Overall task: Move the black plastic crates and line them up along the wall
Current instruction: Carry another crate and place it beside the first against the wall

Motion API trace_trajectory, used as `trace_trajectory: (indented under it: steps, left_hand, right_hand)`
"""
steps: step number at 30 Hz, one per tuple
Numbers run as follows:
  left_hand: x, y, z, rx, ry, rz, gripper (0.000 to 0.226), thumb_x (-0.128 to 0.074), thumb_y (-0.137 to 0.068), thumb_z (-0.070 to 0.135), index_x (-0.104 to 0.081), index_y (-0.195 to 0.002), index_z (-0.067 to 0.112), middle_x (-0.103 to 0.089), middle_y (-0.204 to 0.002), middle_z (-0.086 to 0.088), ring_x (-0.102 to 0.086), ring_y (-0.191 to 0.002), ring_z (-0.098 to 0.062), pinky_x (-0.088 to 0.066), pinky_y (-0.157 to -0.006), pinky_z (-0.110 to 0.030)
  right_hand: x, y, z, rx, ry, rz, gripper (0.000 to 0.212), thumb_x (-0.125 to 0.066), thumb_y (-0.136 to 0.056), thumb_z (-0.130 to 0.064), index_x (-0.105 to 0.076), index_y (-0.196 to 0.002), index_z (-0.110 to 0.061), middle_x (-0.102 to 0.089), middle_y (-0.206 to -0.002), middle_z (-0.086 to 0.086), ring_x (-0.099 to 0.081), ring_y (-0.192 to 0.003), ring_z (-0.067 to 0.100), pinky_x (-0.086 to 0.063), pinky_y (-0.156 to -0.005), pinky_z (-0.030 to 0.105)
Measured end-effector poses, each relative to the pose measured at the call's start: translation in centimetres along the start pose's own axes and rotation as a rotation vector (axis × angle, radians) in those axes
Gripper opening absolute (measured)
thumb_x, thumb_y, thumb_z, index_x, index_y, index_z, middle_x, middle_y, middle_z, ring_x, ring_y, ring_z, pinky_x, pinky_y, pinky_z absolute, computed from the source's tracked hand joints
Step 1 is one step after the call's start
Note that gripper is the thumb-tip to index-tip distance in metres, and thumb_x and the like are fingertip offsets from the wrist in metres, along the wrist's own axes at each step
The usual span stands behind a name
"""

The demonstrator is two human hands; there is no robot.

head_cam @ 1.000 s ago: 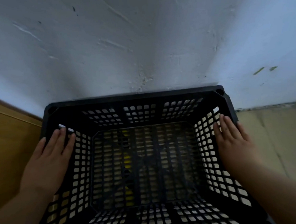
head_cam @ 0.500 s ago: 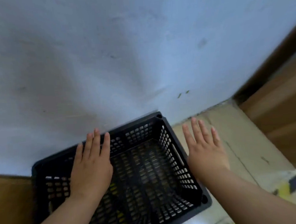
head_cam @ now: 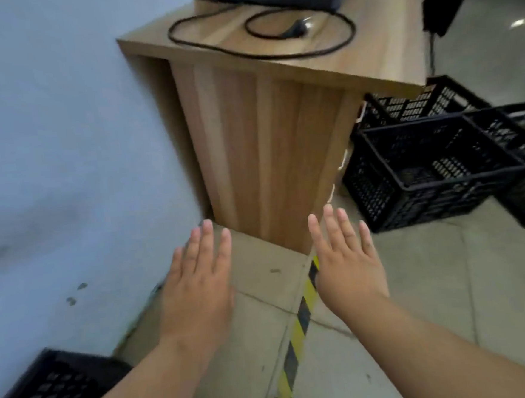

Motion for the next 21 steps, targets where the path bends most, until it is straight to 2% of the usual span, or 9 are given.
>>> trace_trajectory:
  steps: [4, 7, 10, 12, 14, 17, 19, 21]
  left_hand:
    - [1.2, -6.2, 13.9, -0.147, 0.017, 0.017, 0.097, -0.078, -0.055, 0.014, -0.031, -0.140, 0.007, -0.038, -0.146, -0.019, -0.023, -0.135, -0.028, 0.001, -0.112, -0.037]
    - [1.5, -9.7, 23.9, -0.223, 0.035, 0.009, 0.092, -0.076, -0.059, 0.016, -0.034, -0.140, 0.005, -0.038, -0.146, -0.019, -0.024, -0.135, -0.029, -0.005, -0.113, -0.041]
    - [1.3, -13.2, 32.9, -0.272, 0.044, 0.010, 0.086, -0.071, -0.064, 0.016, -0.034, -0.140, 0.005, -0.035, -0.148, -0.019, -0.022, -0.137, -0.029, -0.001, -0.112, -0.040]
    - [1.0, -15.5, 38.1, -0.294, 0.049, 0.017, 0.082, -0.067, -0.066, 0.015, -0.035, -0.140, 0.006, -0.036, -0.147, -0.019, -0.027, -0.138, -0.031, 0.002, -0.113, -0.039]
    - [0.5, -17.7, 42.3, -0.302, 0.048, -0.009, 0.085, -0.073, -0.063, 0.015, -0.038, -0.139, 0.005, -0.039, -0.146, -0.019, -0.035, -0.136, -0.032, 0.000, -0.112, -0.039]
    - [-0.6, -20.8, 46.8, -0.293, 0.032, -0.044, 0.087, -0.076, -0.063, 0.017, -0.038, -0.140, 0.006, -0.038, -0.146, -0.019, -0.035, -0.136, -0.031, -0.008, -0.110, -0.042]
    - [-1.0, -22.9, 49.1, -0.283, 0.040, -0.060, 0.084, -0.072, -0.069, 0.018, -0.033, -0.142, 0.008, -0.031, -0.150, -0.019, -0.027, -0.140, -0.030, -0.005, -0.111, -0.041]
    - [-1.9, -25.0, 51.0, -0.280, 0.053, -0.061, 0.078, -0.055, -0.085, 0.023, -0.011, -0.148, 0.013, -0.006, -0.157, -0.014, -0.001, -0.145, -0.024, 0.009, -0.113, -0.038]
  right_hand:
    - [2.8, 0.7, 15.1, -0.162, 0.008, 0.059, 0.071, -0.024, -0.094, -0.014, 0.034, -0.133, -0.022, 0.043, -0.136, -0.001, 0.032, -0.139, 0.018, 0.033, -0.099, 0.038]
    - [4.0, 1.6, 26.3, -0.271, 0.050, 0.061, 0.075, -0.026, -0.093, -0.012, 0.034, -0.136, -0.021, 0.043, -0.136, 0.000, 0.029, -0.141, 0.021, 0.030, -0.100, 0.040]
    - [5.0, 2.3, 36.3, -0.344, 0.065, 0.047, 0.075, -0.026, -0.091, -0.010, 0.036, -0.131, -0.022, 0.044, -0.136, 0.001, 0.036, -0.136, 0.018, 0.038, -0.092, 0.037]
    - [5.4, 2.5, 41.8, -0.381, 0.070, 0.034, 0.077, -0.026, -0.090, -0.009, 0.037, -0.131, -0.022, 0.045, -0.136, 0.002, 0.043, -0.126, 0.015, 0.039, -0.090, 0.036]
    - [5.6, 2.4, 46.5, -0.411, 0.088, 0.034, 0.076, -0.025, -0.090, -0.010, 0.038, -0.132, -0.021, 0.046, -0.135, 0.003, 0.045, -0.123, 0.015, 0.039, -0.090, 0.037]
    - [5.6, 1.4, 51.7, -0.445, 0.088, 0.026, 0.076, -0.025, -0.090, -0.010, 0.038, -0.131, -0.021, 0.046, -0.136, 0.003, 0.044, -0.124, 0.015, 0.039, -0.091, 0.037]
    - [5.4, 0.2, 54.4, -0.461, 0.086, 0.033, 0.076, -0.025, -0.090, -0.010, 0.038, -0.131, -0.021, 0.046, -0.136, 0.004, 0.043, -0.125, 0.015, 0.039, -0.091, 0.037]
    - [5.1, -1.7, 56.6, -0.463, 0.090, 0.031, 0.075, -0.024, -0.090, -0.010, 0.038, -0.131, -0.021, 0.045, -0.136, 0.004, 0.042, -0.126, 0.015, 0.039, -0.091, 0.037]
Point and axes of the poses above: each hand's wrist, its own y-axis away from the middle knuckle, its own x-axis out of the back of the hand, z = x × y, the point moved 6 cm from there along -y, towards the middle knuckle
